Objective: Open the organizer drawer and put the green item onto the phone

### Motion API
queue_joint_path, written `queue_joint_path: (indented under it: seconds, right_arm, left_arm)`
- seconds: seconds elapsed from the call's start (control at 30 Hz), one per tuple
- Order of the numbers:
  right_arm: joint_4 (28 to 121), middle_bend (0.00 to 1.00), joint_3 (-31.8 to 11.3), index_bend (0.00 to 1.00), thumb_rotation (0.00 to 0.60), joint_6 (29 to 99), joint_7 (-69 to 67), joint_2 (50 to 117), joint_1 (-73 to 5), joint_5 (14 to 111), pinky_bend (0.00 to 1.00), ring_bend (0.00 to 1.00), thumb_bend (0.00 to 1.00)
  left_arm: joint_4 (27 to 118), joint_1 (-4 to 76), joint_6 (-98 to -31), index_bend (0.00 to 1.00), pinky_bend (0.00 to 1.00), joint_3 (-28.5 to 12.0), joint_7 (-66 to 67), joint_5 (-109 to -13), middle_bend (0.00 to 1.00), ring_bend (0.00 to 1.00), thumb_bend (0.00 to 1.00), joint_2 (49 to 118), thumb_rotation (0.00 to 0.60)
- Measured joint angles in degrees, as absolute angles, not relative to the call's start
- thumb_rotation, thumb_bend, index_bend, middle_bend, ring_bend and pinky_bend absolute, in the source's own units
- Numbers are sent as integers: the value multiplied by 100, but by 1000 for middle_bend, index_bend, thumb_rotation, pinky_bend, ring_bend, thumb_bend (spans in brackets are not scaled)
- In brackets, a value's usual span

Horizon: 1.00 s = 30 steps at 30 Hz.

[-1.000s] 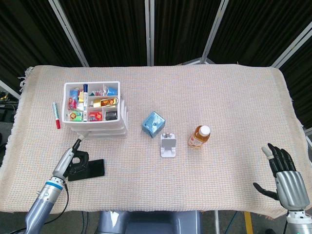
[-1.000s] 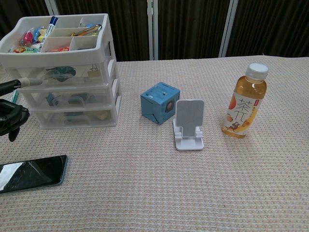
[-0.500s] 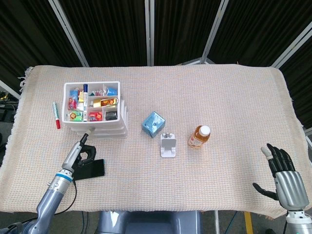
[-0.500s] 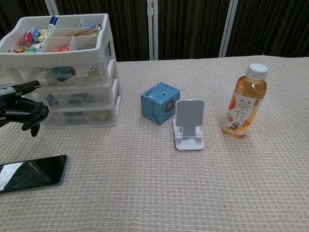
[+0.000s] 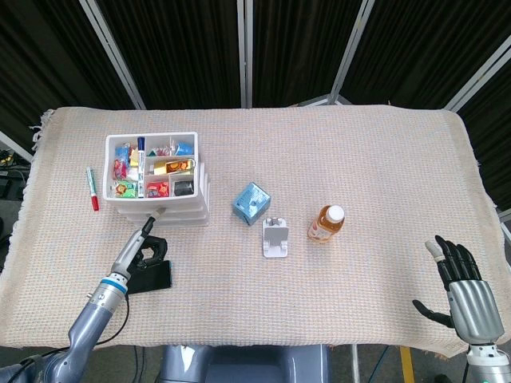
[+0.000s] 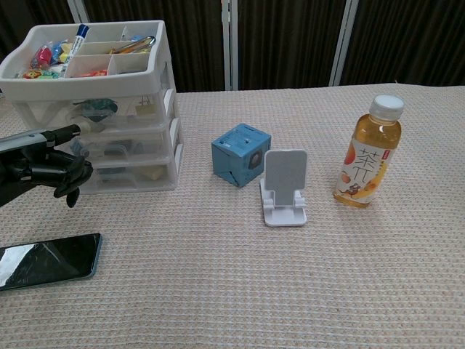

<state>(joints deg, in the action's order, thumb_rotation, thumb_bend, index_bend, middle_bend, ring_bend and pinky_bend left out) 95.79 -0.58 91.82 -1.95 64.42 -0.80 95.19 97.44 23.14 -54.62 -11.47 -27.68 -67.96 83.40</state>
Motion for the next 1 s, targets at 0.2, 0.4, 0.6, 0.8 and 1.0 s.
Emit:
queue_joint_path:
  seconds: [0.2,0.4,0.6,0.8,1.0]
  right_arm:
    - [9571,0,-47,0,600,9164,-170,6454,-84,9528,0,0,17]
    - [9567,0,-48,0,600,9153,-145,6470,-86,9521,0,0,16]
    - [9567,0,-45,0,600,9146,-127,6476,-86,9523,0,0,16]
    - [9557,0,-36,0,600,9112,-98,6492,-94,9518,0,0,16]
    - [9547,0,-31,0,600,9097,-58,6514,-97,9521,0,0,16]
  left_arm:
    - [9714,2347,-5436,0,614,-1149,-2885,-6896,761,771,761,8370,600]
    - [9692,2352,-5515,0,614,-1154,-2969,-7017,761,771,761,8408,600]
    - [9606,2407,-5464,0,614,-1184,-3009,-6965,761,771,761,8440,600]
    - [9553,2464,-5434,0,614,-1183,-2995,-6993,761,771,768,8476,600]
    - [9585,2454,-5426,79,614,-1092,-3051,-7113,761,770,769,8488,600]
